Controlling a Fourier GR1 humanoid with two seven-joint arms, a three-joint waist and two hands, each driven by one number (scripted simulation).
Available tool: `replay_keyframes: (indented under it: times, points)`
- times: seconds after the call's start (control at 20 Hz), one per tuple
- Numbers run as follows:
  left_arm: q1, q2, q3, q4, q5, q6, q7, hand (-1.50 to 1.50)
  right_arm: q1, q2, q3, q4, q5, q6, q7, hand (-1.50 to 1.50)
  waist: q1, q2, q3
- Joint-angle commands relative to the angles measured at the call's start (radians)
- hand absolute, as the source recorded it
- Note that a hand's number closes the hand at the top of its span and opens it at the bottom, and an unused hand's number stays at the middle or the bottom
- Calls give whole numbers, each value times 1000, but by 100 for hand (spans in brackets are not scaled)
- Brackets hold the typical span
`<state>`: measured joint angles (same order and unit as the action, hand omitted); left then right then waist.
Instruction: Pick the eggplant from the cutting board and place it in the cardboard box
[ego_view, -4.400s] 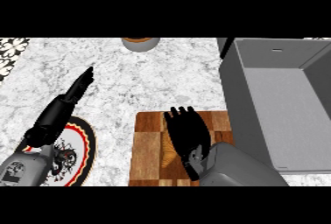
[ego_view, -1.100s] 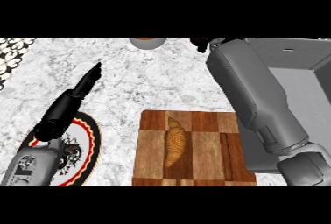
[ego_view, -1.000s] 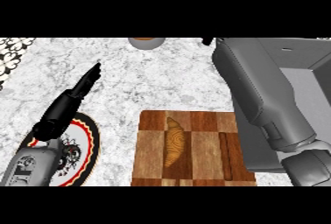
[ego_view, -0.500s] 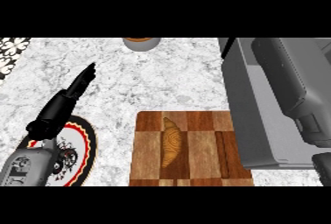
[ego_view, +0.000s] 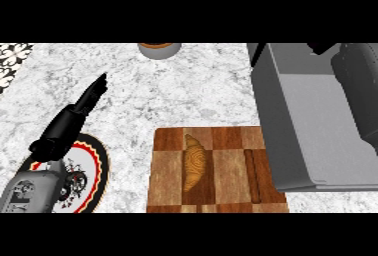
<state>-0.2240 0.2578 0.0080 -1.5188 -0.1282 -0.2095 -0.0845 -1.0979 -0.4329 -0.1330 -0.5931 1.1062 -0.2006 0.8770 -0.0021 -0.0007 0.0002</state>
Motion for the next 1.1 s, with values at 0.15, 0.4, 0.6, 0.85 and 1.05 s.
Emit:
replay_keyframes:
  times: [0.15,0.4,0.6,0.85,1.05]
  points:
    - [-5,-1,15,2,-13,13,-10,0,109,-64,-94,-27,-158,217,-95,150,-12,-4,0]
    - [36,-6,3,-12,-18,0,-26,0,163,-91,-106,-6,-201,372,-107,150,-5,-2,-1]
    - [-16,-47,-22,-23,-21,13,43,0,214,-94,-149,-22,-289,423,-242,-150,-1,1,0]
    - [36,4,33,-49,6,-20,28,0,313,-69,-158,-219,-342,336,-374,-150,-7,-5,0]
    - [17,2,31,-17,9,-25,18,0,215,-46,-330,-313,-459,67,-441,-150,-17,-9,3]
